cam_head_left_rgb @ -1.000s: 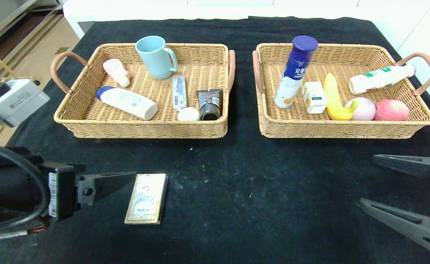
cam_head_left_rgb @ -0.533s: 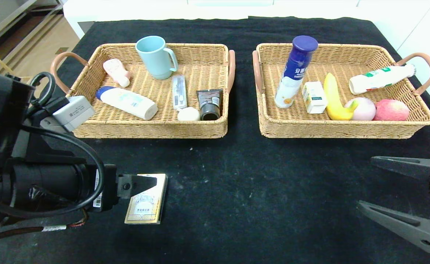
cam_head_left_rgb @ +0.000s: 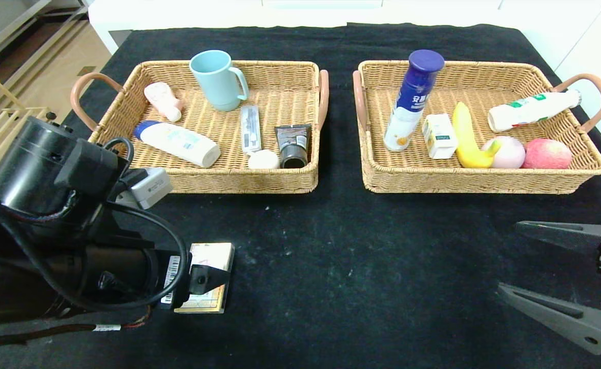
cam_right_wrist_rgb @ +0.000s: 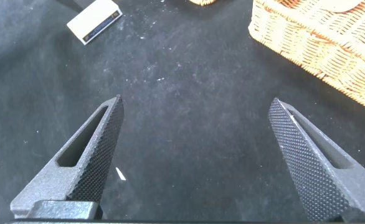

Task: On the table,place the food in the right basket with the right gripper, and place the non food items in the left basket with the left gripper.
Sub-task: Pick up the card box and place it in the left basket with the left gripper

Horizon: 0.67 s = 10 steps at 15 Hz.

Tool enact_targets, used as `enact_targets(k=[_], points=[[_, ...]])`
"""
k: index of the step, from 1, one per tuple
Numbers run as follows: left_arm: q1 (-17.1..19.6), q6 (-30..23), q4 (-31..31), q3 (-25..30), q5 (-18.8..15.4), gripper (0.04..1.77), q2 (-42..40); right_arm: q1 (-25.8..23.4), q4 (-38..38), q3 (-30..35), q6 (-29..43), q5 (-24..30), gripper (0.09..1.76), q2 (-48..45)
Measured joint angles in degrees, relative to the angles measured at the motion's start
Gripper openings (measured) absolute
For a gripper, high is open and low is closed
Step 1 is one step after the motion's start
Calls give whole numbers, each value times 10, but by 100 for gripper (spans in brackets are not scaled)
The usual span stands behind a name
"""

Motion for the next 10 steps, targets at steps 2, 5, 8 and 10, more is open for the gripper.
enact_targets(k=[2,5,8,10], points=[[1,1,0,3,-1,172,8,2,0,2,0,0,170,1],[5,2,0,7,-1,172,22,9,0,4,0,0,170,2],[8,4,-1,11,1,172,33,11,0,6,-1,0,171,4],[8,4,-3,12,13,172,39,13,0,9,-4,0,171,7]])
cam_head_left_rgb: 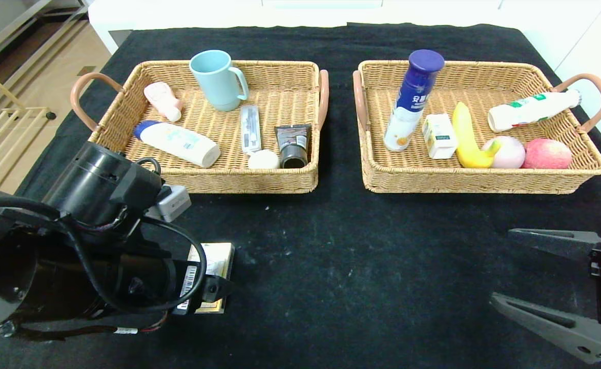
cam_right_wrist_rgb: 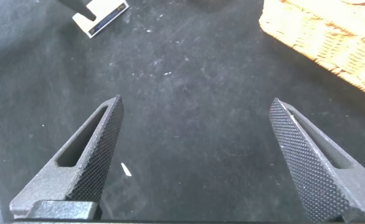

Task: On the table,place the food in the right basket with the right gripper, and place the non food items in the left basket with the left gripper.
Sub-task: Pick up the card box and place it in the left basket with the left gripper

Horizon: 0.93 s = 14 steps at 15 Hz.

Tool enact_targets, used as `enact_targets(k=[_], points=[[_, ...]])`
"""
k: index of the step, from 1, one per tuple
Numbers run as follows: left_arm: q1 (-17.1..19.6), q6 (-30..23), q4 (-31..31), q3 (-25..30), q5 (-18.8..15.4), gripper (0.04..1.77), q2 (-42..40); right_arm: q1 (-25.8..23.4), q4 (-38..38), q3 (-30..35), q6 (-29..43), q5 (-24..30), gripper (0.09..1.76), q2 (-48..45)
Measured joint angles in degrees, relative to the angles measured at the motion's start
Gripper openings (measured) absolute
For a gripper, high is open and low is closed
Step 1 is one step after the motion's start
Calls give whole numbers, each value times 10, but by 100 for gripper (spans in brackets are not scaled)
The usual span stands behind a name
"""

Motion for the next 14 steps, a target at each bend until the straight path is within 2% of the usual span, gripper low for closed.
enact_targets(k=[2,9,10,12,13,14], points=[[0,0,-2,1,15,172,7,2,0,1,0,0,171,2],[-2,-2,-3,3,12,172,17,5,0,2,-1,0,171,5],[-2,-2,-3,3,13,172,19,6,0,3,-1,24,171,5],[-2,-3,-3,4,13,172,22,6,0,3,-1,124,171,6],[-3,-3,-3,4,13,172,23,6,0,3,-1,123,171,6],[-3,-3,-3,4,13,172,25,6,0,3,-1,80,171,6]])
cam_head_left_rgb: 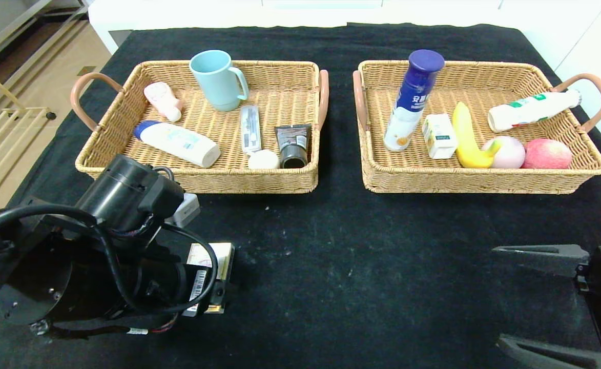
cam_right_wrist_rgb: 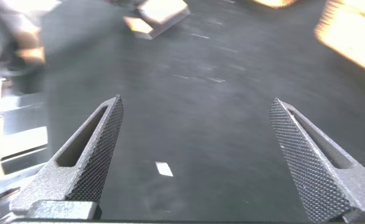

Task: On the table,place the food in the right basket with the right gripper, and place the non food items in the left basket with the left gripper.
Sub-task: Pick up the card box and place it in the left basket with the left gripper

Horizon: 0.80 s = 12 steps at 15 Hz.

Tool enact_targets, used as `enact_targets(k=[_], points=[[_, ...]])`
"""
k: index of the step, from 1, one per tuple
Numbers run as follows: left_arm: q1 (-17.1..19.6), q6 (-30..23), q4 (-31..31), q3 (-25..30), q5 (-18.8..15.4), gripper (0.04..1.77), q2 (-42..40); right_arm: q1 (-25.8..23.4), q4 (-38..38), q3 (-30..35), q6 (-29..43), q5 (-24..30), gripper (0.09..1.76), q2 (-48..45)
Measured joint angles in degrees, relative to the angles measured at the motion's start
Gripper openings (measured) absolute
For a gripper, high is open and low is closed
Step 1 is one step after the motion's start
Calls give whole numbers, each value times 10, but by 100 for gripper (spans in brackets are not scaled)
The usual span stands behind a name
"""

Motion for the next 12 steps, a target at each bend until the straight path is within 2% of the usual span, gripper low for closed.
enact_targets(k=[1,2,9,10,12], points=[[0,0,0,0,0,172,1,0,0,0,0,-55,171,1],[0,0,-1,1,0,172,3,0,0,0,-1,-78,171,2],[0,-1,-1,3,1,172,10,2,0,1,-1,-81,171,5],[0,-1,-1,3,1,164,10,2,0,1,-1,-81,171,6],[0,-1,-1,3,0,131,10,2,0,1,-1,-81,171,6]])
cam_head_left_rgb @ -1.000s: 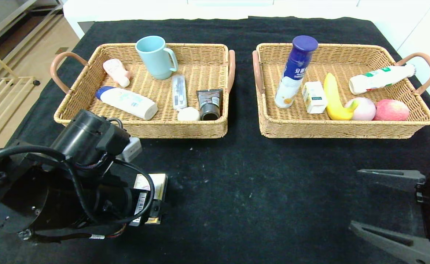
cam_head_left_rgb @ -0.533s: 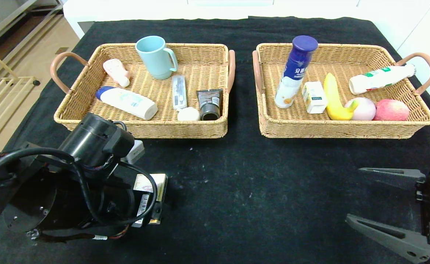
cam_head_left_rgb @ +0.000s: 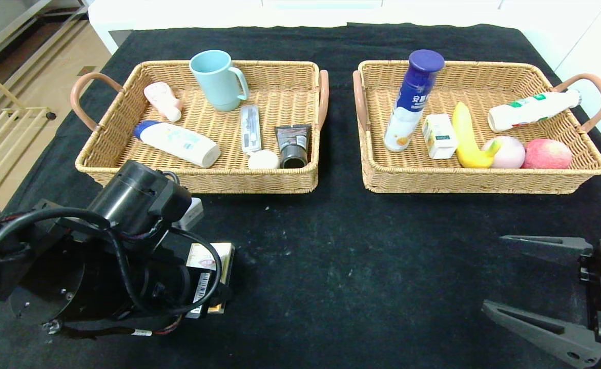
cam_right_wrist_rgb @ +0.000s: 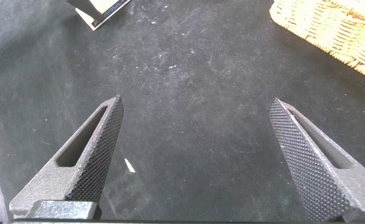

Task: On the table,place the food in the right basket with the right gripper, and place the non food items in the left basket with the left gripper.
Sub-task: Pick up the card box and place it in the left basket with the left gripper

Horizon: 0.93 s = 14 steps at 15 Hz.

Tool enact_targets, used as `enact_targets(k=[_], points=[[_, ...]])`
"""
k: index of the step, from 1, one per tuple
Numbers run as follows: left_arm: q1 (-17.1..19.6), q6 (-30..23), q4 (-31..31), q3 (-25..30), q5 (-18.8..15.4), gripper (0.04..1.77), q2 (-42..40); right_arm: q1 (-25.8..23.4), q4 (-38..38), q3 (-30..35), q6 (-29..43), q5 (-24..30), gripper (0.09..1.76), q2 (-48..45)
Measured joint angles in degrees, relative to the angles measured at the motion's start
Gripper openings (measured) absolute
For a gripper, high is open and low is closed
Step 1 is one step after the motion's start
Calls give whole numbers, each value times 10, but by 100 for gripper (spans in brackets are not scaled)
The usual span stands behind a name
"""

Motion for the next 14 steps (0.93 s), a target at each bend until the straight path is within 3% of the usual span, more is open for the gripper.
enact_targets(k=[1,3,14], points=[[0,0,0,0,0,116,0,0,0,0,0,0,171,0],[0,1,0,1,0,105,0,0,0,1,-1,0,171,2],[-2,2,-1,4,1,102,2,-1,0,1,-1,0,171,4]])
